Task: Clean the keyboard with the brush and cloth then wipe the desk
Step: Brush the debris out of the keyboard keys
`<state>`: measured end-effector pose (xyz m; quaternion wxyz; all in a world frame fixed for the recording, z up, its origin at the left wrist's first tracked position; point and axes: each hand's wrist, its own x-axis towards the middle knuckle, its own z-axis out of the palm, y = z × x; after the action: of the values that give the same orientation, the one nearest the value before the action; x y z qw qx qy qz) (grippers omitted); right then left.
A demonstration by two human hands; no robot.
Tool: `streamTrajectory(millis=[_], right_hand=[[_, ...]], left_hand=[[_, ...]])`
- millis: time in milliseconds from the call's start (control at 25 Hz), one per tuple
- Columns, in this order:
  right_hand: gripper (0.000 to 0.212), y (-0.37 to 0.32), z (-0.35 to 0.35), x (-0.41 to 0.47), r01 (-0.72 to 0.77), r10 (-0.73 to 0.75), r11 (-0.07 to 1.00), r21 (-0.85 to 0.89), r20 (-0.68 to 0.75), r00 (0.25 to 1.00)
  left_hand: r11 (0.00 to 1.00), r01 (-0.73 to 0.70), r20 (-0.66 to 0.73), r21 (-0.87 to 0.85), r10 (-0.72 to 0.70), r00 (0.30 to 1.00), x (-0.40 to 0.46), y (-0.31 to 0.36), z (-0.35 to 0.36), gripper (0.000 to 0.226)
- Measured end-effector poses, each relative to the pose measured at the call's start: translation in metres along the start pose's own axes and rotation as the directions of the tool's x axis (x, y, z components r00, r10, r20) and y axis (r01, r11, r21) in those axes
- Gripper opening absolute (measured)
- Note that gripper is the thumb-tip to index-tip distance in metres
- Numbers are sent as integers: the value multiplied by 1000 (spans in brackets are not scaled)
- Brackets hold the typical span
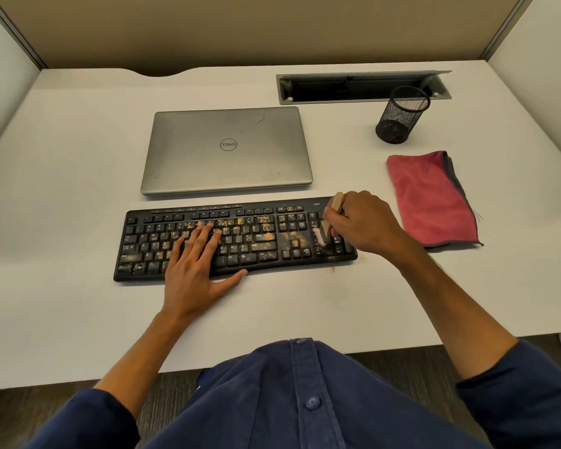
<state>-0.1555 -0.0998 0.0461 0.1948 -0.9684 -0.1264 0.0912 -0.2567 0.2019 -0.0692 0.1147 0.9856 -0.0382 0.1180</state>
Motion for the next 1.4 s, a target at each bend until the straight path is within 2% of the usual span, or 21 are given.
streamTrajectory(millis=[160,280,400,480,640,800,880,1040,1160,1240,1400], right_hand=[[41,-3,-5,-8,38,-33,997,72,-58,998],[25,-7,-12,-17,95,-114,986,140,137,984],[23,3,-28,-17,137,-143,990,41,256,956],[26,8,-34,-12,142,-133,990,-14,267,954],[31,0,-27,-8,157,-186,980,124,278,942],[34,21,-39,-8,108,-124,992,69,299,946],[39,31,-47,-10,80,-100,994,78,290,952],[32,20,-38,-11,108,-128,987,116,181,975],[39,19,-29,-10,113,-106,993,-40,150,983],[40,20,-30,-10,96,-84,993,-75,149,985],[44,22,-19,-15,68,-69,998,-12,-48,996]], left_hand=[[998,-68,-10,18,68,998,6,19,5,94],[992,-128,-1,3,128,992,12,37,11,88],[991,-129,21,-15,130,991,13,43,15,83],[992,-120,25,-29,121,992,13,41,17,81],[992,-116,26,-39,117,993,13,40,17,80],[992,-114,21,-50,115,993,12,40,18,78],[992,-112,16,-52,113,994,12,40,18,78],[992,-114,5,-55,114,993,12,40,18,77],[992,-114,-2,-53,114,993,12,41,18,77],[992,-112,-3,-52,112,994,12,40,19,77],[992,-111,-6,-56,111,994,12,41,18,77]])
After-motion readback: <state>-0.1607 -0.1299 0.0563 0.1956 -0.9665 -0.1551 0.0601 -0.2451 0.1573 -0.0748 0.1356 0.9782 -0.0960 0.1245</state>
